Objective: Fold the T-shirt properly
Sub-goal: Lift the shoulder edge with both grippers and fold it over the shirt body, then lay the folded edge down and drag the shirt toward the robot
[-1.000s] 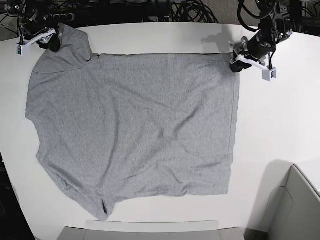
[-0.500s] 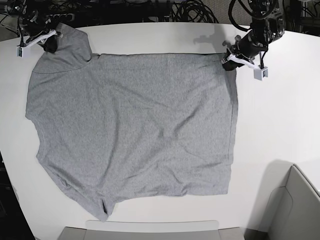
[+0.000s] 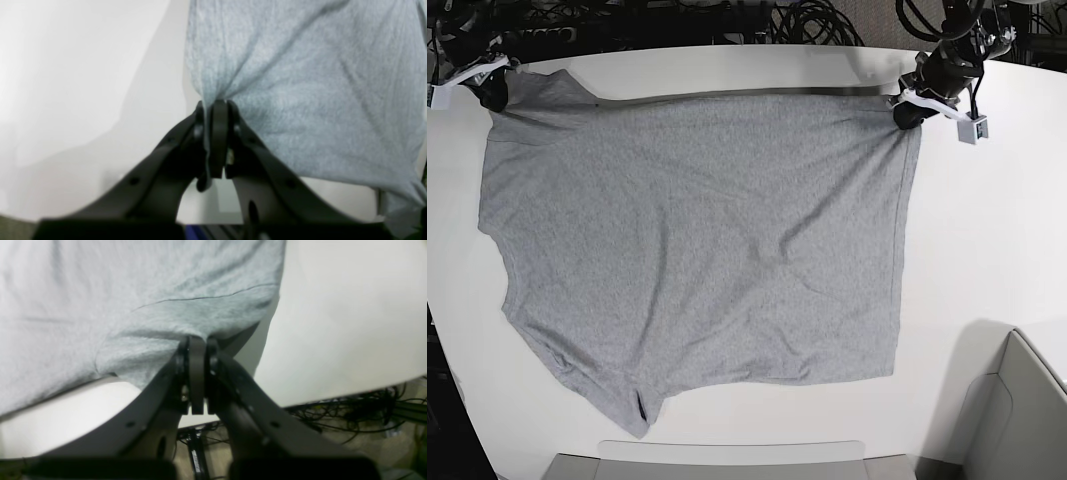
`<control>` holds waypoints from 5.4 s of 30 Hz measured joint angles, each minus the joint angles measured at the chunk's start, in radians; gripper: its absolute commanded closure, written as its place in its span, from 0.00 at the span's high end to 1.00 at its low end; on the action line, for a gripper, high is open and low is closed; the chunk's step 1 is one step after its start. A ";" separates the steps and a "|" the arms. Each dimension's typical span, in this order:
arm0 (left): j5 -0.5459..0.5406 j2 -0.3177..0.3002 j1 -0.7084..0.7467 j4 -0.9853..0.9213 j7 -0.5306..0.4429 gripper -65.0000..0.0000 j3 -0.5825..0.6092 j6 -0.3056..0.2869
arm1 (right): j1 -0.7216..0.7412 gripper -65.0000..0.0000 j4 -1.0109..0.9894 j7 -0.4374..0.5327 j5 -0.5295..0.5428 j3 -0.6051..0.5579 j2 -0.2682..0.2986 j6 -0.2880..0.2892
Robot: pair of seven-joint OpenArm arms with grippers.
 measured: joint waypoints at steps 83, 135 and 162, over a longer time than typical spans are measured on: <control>0.040 -0.017 -0.773 -0.576 0.079 0.17 -0.019 0.112 | 0.988 0.12 -0.716 0.095 -0.606 -0.598 0.143 0.003; -0.138 0.044 -0.521 -0.320 0.085 0.29 -0.091 0.104 | 0.712 0.30 -0.768 -0.010 -0.029 -0.291 0.214 0.000; -0.040 0.019 -0.513 -0.512 -0.006 0.27 -0.027 0.104 | 0.711 0.30 -0.768 -0.018 -0.033 -0.295 0.231 0.000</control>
